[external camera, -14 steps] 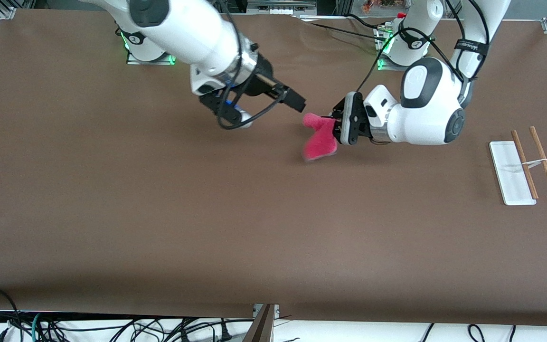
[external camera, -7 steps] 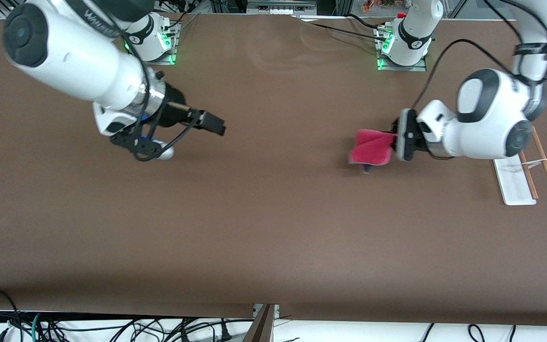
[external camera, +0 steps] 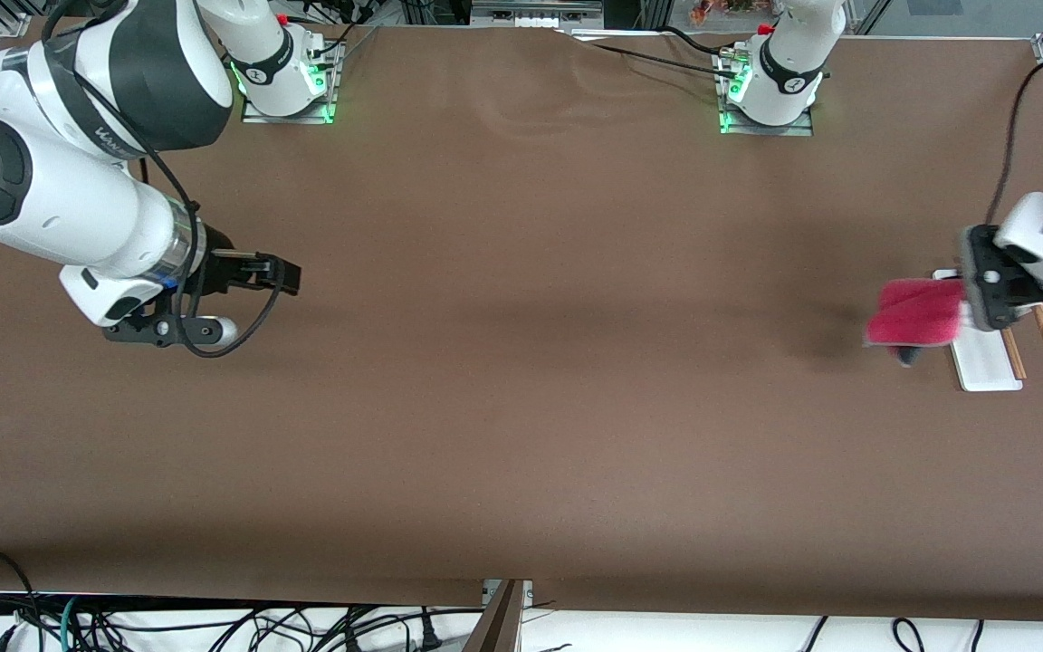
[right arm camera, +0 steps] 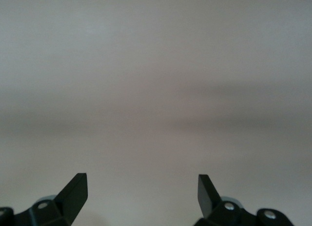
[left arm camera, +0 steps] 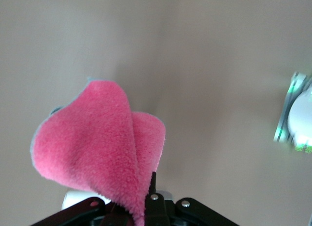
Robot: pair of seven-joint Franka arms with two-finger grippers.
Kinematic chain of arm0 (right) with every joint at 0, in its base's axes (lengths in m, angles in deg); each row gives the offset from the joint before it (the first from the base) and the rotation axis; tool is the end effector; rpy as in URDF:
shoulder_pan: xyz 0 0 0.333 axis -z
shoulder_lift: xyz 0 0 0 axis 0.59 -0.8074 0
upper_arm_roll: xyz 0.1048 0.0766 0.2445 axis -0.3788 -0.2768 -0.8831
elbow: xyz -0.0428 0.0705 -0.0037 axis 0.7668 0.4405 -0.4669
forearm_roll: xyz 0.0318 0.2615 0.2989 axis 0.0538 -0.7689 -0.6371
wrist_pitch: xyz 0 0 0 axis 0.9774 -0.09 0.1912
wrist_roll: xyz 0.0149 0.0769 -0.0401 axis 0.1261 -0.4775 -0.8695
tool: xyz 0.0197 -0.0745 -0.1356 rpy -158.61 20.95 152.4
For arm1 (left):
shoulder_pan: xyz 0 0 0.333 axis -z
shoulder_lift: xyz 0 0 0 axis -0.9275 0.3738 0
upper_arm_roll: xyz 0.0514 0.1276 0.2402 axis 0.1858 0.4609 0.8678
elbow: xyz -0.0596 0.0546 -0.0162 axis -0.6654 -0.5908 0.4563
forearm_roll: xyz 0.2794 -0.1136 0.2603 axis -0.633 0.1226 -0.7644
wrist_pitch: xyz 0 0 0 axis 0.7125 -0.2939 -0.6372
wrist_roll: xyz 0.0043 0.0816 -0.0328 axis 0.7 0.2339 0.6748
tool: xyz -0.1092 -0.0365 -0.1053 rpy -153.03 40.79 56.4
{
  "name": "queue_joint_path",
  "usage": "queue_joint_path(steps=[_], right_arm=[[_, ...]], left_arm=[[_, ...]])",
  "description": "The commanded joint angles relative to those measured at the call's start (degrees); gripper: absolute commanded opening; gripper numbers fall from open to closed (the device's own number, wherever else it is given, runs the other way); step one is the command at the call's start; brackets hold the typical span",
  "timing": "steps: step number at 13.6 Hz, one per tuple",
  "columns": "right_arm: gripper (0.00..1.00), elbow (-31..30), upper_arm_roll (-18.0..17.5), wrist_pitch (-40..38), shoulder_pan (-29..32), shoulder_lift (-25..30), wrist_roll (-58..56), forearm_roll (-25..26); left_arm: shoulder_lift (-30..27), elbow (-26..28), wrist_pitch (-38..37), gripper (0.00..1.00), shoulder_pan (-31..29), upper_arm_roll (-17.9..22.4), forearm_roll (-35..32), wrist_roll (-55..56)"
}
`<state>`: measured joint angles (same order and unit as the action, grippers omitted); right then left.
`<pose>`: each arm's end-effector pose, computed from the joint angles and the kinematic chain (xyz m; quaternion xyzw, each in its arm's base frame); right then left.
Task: Pass towel and hang on rack
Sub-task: 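Lower the towel onto the wooden dowel rack with the left gripper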
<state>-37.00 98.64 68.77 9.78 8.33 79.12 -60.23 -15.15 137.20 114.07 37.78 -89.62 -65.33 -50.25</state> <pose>0.6123 0.1738 0.4362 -0.9979 0.0052 0.0615 0.0203 0.5779 0.1160 0.3733 0.7756 -0.6165 -0.1245 0.0533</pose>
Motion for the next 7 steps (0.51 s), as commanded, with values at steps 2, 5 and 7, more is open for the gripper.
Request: queue_joint_path(steps=[2, 5, 7], right_arm=[[1.0, -16.3, 4.2, 8.0, -0.7, 11.5, -7.6, 1.9], [1.0, -13.8, 5.8, 7.3, -0.7, 11.7, -9.5, 8.0], [1.0, -13.5, 5.8, 7.4, -0.7, 11.7, -9.8, 8.7]], left_arm=[[3.0, -2.1, -1.1, 0.0, -7.0, -0.2, -9.4, -2.2], [7.4, -3.7, -0.8, 0.0, -11.0, -0.1, -15.5, -11.5], [10.7, -6.0, -0.8, 0.0, -11.5, -0.1, -21.0, -16.4]])
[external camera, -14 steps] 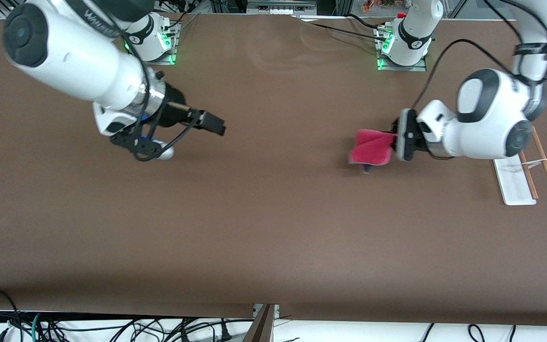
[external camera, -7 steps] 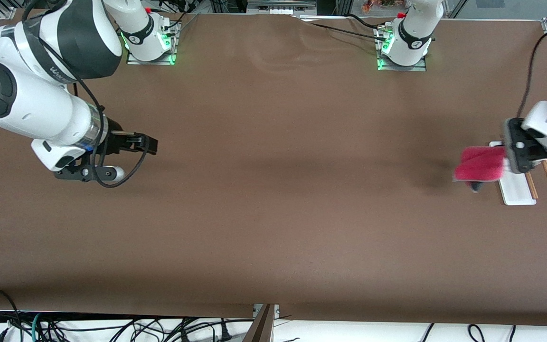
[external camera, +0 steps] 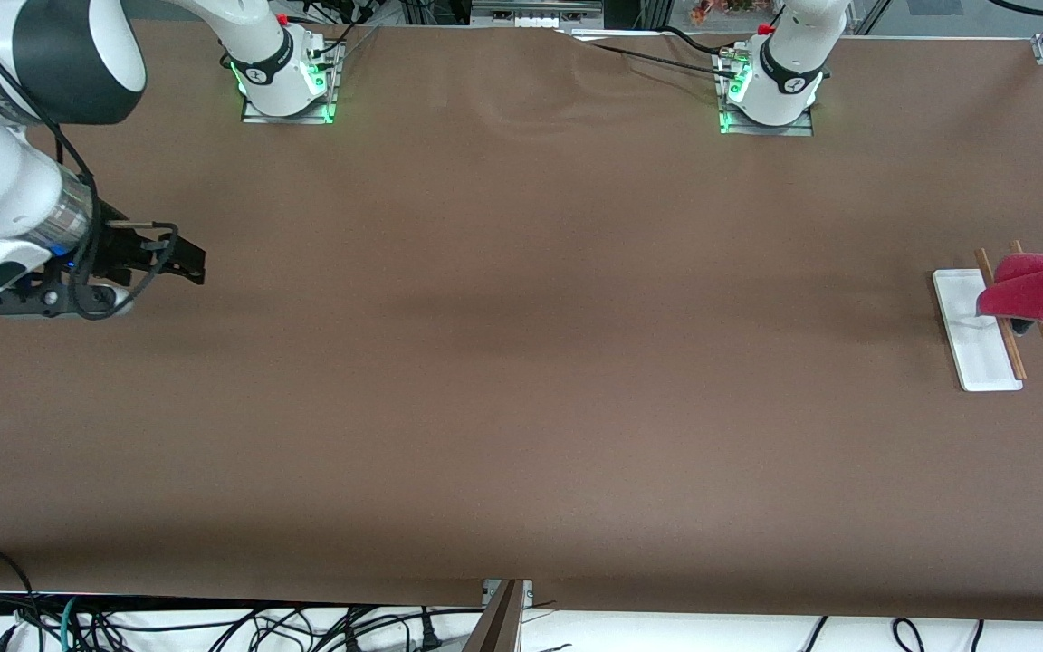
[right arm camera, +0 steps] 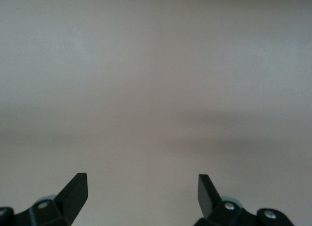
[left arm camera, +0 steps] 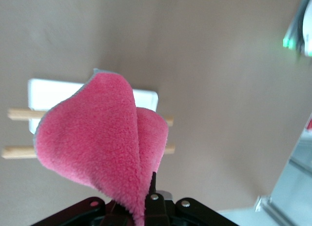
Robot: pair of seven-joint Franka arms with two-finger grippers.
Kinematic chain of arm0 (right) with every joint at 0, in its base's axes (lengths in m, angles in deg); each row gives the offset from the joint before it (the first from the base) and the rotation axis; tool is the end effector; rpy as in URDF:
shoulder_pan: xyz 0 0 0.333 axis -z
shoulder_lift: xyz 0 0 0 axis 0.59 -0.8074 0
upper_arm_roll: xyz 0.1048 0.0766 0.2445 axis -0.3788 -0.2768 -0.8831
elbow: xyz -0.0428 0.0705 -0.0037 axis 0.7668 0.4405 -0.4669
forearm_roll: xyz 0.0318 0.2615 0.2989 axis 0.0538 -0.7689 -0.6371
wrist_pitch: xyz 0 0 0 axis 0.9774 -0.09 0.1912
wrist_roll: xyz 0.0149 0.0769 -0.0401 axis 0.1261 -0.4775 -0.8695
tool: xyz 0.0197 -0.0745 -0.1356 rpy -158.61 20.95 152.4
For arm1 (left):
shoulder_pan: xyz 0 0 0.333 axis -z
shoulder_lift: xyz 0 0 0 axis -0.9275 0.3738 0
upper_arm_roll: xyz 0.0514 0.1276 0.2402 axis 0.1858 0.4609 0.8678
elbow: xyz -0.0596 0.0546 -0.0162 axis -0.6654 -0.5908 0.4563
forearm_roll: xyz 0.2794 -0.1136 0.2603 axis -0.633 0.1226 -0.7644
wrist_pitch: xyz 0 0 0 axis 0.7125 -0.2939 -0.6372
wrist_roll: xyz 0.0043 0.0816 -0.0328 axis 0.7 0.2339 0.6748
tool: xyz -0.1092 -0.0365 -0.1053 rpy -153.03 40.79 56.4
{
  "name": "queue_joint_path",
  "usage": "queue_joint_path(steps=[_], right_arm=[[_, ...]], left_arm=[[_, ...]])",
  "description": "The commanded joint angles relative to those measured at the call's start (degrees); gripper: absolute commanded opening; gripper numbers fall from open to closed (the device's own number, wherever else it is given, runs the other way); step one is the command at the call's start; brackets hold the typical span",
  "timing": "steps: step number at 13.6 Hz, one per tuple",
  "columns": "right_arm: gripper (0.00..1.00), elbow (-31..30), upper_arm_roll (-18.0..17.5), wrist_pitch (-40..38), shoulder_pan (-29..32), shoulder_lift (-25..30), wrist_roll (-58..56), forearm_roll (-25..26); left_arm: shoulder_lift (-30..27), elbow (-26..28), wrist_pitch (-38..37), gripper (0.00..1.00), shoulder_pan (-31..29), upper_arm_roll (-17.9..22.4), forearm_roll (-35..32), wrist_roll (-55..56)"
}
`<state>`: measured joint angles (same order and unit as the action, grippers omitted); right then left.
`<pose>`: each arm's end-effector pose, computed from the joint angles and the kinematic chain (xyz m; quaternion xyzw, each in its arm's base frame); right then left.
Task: Pass towel and hang on rack
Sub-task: 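Lower the towel onto the wooden dowel rack with the left gripper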
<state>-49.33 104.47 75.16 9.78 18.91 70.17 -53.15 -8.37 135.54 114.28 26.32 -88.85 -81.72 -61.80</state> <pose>0.5983 0.0797 0.4572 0.9995 0.0222 -0.0141 0.0154 0.5378 0.2816 0.3263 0.7440 -0.6268 -0.2277 0.0415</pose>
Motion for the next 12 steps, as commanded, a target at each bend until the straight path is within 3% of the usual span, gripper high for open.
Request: queue_joint_path(steps=[1, 4, 9, 10, 11, 12], right_arm=[[1.0, -0.5, 0.1, 0.9, -0.6, 0.9, -2.4, 1.1], [1.0, 0.5, -0.2, 0.9, -0.7, 0.7, -2.4, 0.7], [1.0, 0.5, -1.3, -0.6, 0.2, 0.7, -1.5, 0.7], [1.0, 0.5, -4.1, -0.6, 3.7, 0.7, -1.5, 0.7], [1.0, 0.5, -10.5, -0.6, 9.6, 0.8, -1.7, 0.7], [1.0, 0.5, -16.2, -0.7, 15.3, 0.9, -1.7, 0.7]], left_arm=[[6.2, -6.2, -0.8, 0.0, -0.2, -0.8, -5.6, -7.1], [13.0, -9.2, 2.3, 0.0, -1.0, -0.8, -5.4, -12.6], [15.0, -9.3, 6.3, 0.05, -2.0, -0.4, -5.5, -13.0], [15.2, -9.6, 6.4, 0.06, -2.4, 0.1, -5.5, -13.0], [15.3, -10.0, 6.4, 0.11, -2.5, 0.2, -5.5, -12.9], [15.4, -10.0, 6.8, 0.27, -2.5, 0.3, -5.4, -13.0]])
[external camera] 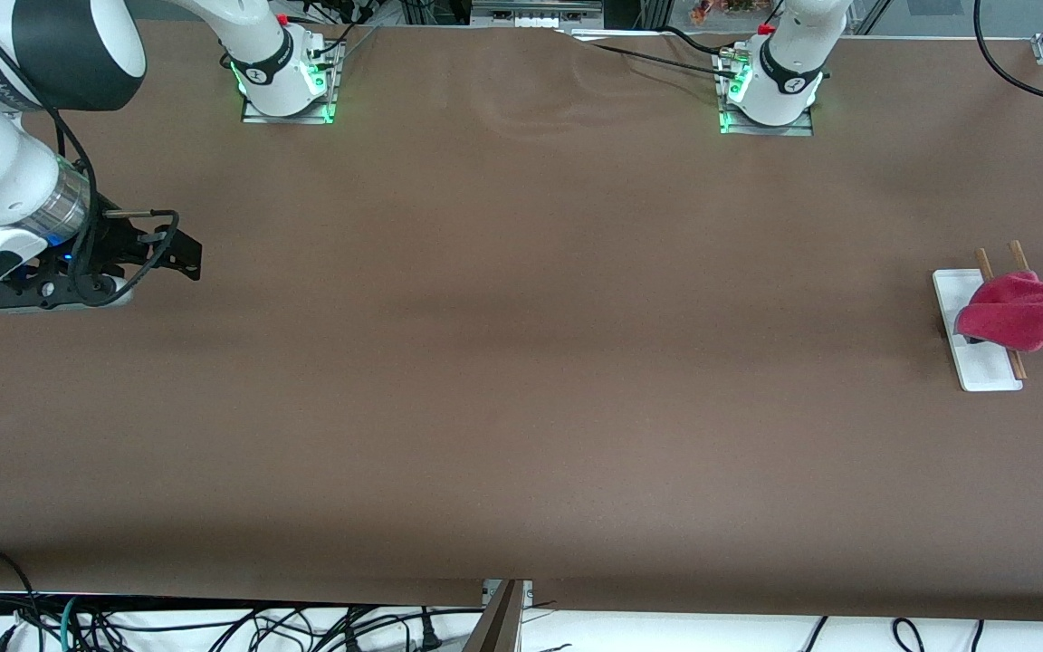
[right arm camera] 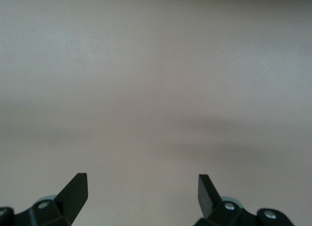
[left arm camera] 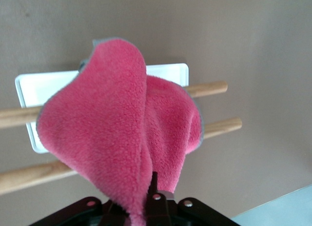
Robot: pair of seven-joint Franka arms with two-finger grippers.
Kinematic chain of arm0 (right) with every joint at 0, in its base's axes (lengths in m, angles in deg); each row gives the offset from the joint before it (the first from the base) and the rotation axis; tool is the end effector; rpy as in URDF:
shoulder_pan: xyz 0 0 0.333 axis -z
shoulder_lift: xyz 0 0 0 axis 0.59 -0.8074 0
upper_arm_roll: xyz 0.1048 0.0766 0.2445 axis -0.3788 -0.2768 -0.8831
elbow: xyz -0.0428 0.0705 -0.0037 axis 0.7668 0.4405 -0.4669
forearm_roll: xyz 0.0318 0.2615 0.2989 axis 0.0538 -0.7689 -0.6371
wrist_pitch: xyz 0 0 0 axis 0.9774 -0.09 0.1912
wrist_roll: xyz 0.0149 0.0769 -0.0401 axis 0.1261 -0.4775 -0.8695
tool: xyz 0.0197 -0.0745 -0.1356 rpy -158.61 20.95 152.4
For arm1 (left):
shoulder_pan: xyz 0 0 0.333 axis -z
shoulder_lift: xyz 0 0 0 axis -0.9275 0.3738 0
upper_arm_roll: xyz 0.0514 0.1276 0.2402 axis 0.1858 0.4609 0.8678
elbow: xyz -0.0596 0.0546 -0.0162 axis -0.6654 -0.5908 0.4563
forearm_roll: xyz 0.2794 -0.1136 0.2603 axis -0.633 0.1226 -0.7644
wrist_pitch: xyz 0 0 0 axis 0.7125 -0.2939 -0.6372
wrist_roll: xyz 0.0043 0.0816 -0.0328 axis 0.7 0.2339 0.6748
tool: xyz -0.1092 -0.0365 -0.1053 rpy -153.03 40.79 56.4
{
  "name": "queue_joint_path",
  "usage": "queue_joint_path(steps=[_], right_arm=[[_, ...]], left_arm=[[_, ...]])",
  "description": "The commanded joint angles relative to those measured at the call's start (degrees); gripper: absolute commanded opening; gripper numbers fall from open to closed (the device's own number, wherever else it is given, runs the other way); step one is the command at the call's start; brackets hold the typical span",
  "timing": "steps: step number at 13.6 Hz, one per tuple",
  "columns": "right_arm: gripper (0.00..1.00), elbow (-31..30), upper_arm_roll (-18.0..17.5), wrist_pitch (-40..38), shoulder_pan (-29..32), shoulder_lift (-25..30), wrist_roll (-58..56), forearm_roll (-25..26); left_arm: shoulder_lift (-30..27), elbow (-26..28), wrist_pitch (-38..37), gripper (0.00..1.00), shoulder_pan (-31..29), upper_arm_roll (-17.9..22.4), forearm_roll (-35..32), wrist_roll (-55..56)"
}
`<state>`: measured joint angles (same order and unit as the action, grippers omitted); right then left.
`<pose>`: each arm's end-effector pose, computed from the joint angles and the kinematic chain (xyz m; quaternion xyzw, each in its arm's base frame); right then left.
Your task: Pass towel and hang on rack
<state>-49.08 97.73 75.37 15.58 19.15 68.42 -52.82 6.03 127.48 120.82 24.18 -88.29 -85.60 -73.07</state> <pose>0.5988 0.0858 0.4591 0.9989 0.0456 -0.0114 0.0085 0.5600 0.3341 0.2371 0.6841 -0.6979 -0.2013 0.0667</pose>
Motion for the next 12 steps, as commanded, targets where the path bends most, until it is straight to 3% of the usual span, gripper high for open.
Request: queue_joint_path(steps=[1, 2, 5, 9, 12], right_arm=[[1.0, 0.2, -13.3, -1.6, 13.7, 0.7, 0.2, 0.4], [1.0, 0.2, -16.2, -2.0, 16.3, 0.8, 0.6, 0.7], [1.0, 0.2, -16.9, -2.6, 17.3, 1.7, 0.9, 0.7], [1.0, 0.2, -17.1, -2.5, 17.3, 1.6, 1.2, 0.3], [1.0, 0.3, -17.1, -2.6, 17.3, 2.0, 1.1, 0.4]], left_arm=[[1.0, -2.0, 0.8, 0.84, -0.6, -0.1, -1.1, -1.8], [1.4, -2.0, 0.9, 1.0, -1.5, -0.2, -0.9, -1.8], [1.4, -2.4, 0.9, 1.0, -1.6, -0.3, -0.8, -2.0], [0.7, -6.9, 0.7, 1.0, -1.0, -1.3, -0.5, -2.0], [-0.1, -10.3, 0.3, 1.0, -1.0, -1.8, 6.7, -1.7]])
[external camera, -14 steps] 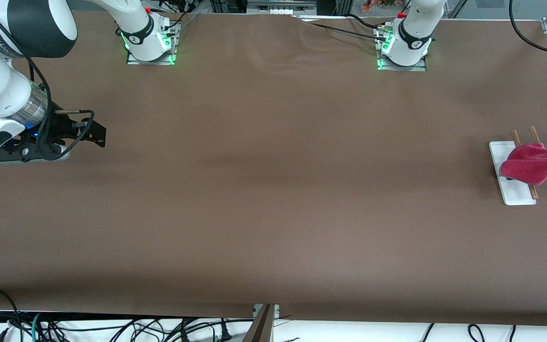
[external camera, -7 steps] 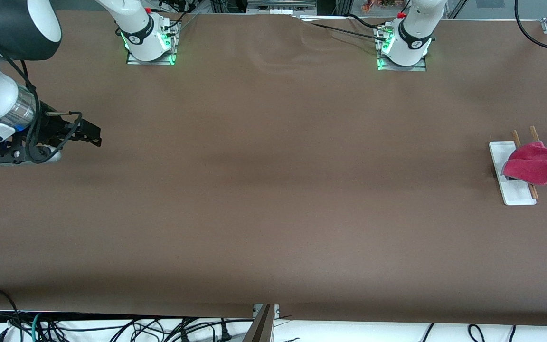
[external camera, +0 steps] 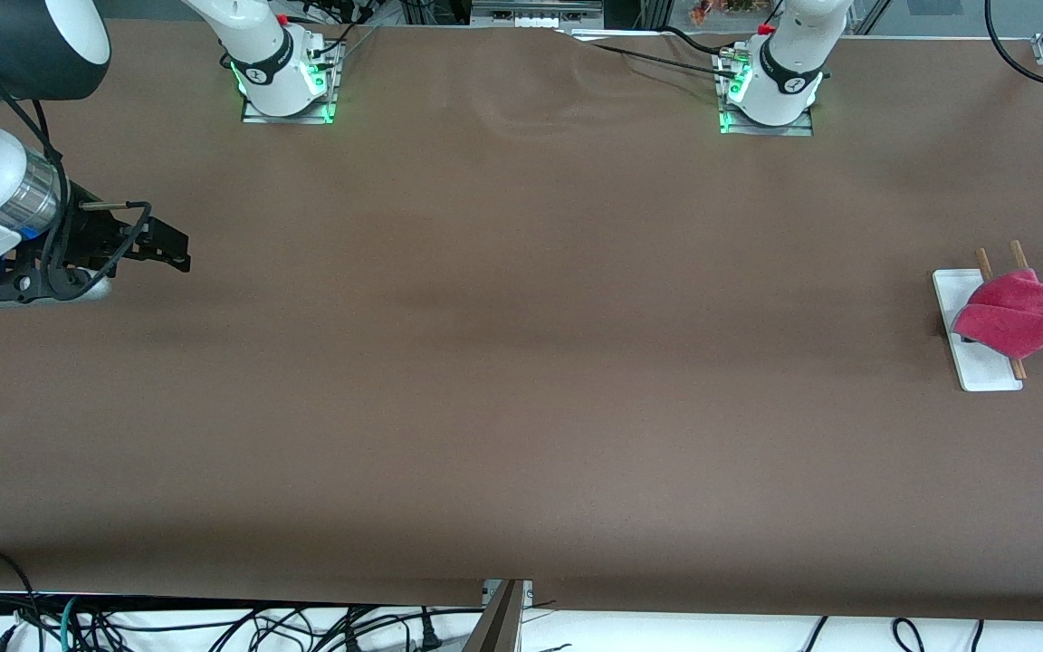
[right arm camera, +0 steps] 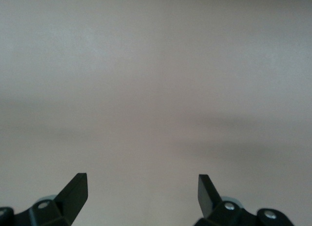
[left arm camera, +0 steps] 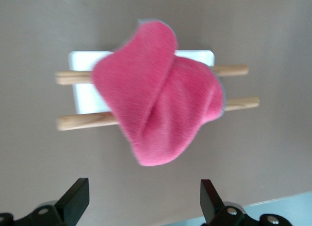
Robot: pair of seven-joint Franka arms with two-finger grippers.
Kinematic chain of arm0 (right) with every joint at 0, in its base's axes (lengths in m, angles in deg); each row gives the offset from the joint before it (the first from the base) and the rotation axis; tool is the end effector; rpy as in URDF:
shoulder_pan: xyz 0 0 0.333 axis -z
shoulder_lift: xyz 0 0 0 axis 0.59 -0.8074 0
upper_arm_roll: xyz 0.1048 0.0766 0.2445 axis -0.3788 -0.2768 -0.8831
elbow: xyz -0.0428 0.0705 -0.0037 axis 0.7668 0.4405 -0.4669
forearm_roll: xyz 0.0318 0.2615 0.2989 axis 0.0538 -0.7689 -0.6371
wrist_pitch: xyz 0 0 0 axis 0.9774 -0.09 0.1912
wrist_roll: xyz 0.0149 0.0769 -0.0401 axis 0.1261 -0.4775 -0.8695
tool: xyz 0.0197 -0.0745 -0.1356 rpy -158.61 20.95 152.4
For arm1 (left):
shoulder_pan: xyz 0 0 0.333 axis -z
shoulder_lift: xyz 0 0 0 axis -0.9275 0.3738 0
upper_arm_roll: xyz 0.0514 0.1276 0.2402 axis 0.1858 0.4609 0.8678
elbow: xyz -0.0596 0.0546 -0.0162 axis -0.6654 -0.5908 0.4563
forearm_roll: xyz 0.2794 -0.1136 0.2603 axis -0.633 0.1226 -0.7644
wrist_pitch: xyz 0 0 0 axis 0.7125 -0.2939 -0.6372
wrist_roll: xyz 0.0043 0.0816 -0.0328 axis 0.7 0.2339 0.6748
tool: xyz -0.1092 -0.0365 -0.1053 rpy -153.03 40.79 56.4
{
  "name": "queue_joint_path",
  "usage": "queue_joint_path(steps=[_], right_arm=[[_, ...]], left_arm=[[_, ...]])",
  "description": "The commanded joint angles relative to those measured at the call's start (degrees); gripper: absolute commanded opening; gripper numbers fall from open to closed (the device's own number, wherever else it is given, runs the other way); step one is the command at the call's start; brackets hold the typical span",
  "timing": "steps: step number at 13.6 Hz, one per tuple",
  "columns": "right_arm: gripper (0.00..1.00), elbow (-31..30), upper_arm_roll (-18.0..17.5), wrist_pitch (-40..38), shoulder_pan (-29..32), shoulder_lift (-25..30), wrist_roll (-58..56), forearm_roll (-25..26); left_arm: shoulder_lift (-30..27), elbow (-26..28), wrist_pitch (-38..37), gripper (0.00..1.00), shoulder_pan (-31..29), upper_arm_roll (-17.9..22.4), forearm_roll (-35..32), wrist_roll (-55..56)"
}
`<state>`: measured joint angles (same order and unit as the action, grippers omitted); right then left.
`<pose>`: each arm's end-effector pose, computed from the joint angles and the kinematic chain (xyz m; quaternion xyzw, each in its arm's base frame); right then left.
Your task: Pass towel and hang on rack
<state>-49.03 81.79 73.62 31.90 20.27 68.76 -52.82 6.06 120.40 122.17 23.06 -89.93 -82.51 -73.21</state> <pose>0.5935 0.0740 0.4666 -0.9990 -0.0383 0.0201 0.0117 0.5890 0.3488 0.2921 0.7106 -0.6884 -0.1447 0.0155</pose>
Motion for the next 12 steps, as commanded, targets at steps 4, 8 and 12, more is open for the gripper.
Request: queue_joint_path(steps=[4, 8, 12], right_arm=[[1.0, 0.2, -1.7, -1.4, 0.8, 0.8, 3.4, 0.3], [1.0, 0.2, -1.9, -1.9, 0.8, 1.0, 3.4, 0.3], [1.0, 0.2, -2.0, -1.9, 0.8, 0.9, 3.2, 0.4]], left_arm=[[-3.1, -4.4, -4.3, 1.0, 0.1, -0.2, 14.9, 7.0], [-6.9, -4.4, -13.2, 1.0, 3.1, -2.3, 21.9, 23.2], [-14.8, -1.9, -18.2, 1.0, 10.0, -4.7, 23.3, 42.5]])
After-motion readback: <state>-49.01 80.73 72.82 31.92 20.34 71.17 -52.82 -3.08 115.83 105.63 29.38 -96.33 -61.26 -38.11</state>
